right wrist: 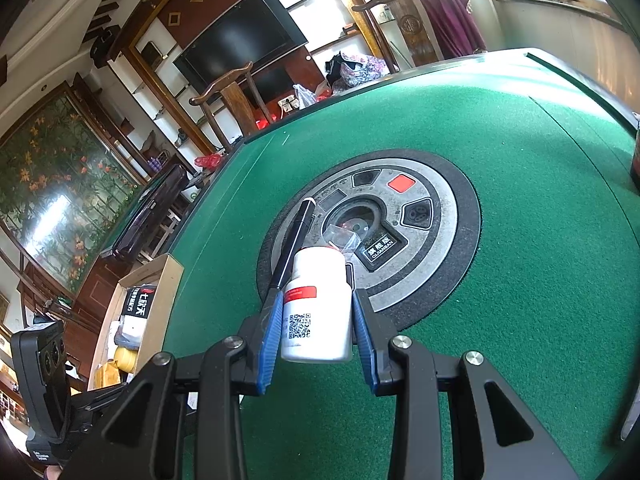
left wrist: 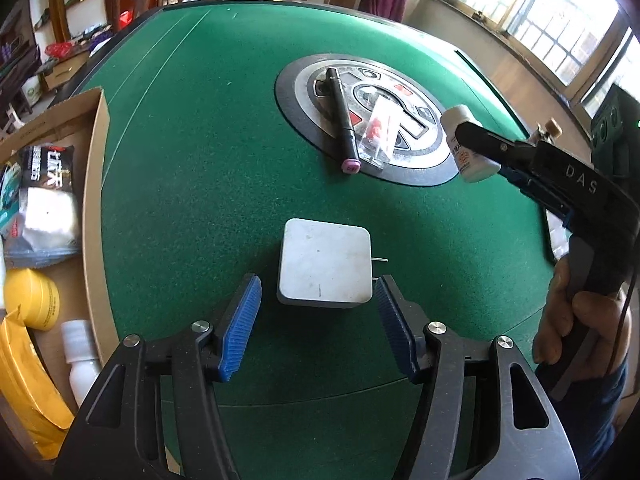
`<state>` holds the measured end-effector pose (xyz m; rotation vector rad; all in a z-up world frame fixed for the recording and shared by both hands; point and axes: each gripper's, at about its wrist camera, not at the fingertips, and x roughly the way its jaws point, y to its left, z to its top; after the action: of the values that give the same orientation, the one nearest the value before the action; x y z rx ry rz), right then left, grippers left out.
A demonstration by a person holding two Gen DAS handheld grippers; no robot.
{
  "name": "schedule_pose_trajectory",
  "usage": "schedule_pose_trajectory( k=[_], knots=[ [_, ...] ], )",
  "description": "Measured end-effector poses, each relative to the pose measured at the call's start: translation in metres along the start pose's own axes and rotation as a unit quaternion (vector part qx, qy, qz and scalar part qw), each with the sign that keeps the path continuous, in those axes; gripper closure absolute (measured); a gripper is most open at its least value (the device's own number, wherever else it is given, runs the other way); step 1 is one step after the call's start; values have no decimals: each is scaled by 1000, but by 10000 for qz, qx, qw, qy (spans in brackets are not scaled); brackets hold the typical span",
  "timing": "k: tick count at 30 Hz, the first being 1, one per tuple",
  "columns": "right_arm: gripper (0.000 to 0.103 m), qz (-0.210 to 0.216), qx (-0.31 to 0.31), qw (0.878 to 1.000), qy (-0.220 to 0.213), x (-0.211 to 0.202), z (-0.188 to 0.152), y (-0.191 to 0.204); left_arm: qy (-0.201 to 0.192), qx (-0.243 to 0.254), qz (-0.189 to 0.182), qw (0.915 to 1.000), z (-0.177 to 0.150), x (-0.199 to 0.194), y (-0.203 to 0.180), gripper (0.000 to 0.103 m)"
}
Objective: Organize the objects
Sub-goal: 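Grasp the white square box with the left gripper and lift it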
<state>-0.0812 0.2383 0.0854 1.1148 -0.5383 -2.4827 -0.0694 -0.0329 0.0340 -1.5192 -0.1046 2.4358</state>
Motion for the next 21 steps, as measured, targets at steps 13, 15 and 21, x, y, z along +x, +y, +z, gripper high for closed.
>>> schedule_pose_trajectory(
  k=[13,15,21],
  knots=[
    [69,13,-19,10000,9,-1,0,0,-208,600,407,9972,13,31,-18,39],
    [69,14,-44,10000,14,0,0,1,-372,615,443,9964,13,33,-20,38],
    [69,18,-40,10000,12,0,0,1,-558,420,508,9963,13,33,-19,41]
  ],
)
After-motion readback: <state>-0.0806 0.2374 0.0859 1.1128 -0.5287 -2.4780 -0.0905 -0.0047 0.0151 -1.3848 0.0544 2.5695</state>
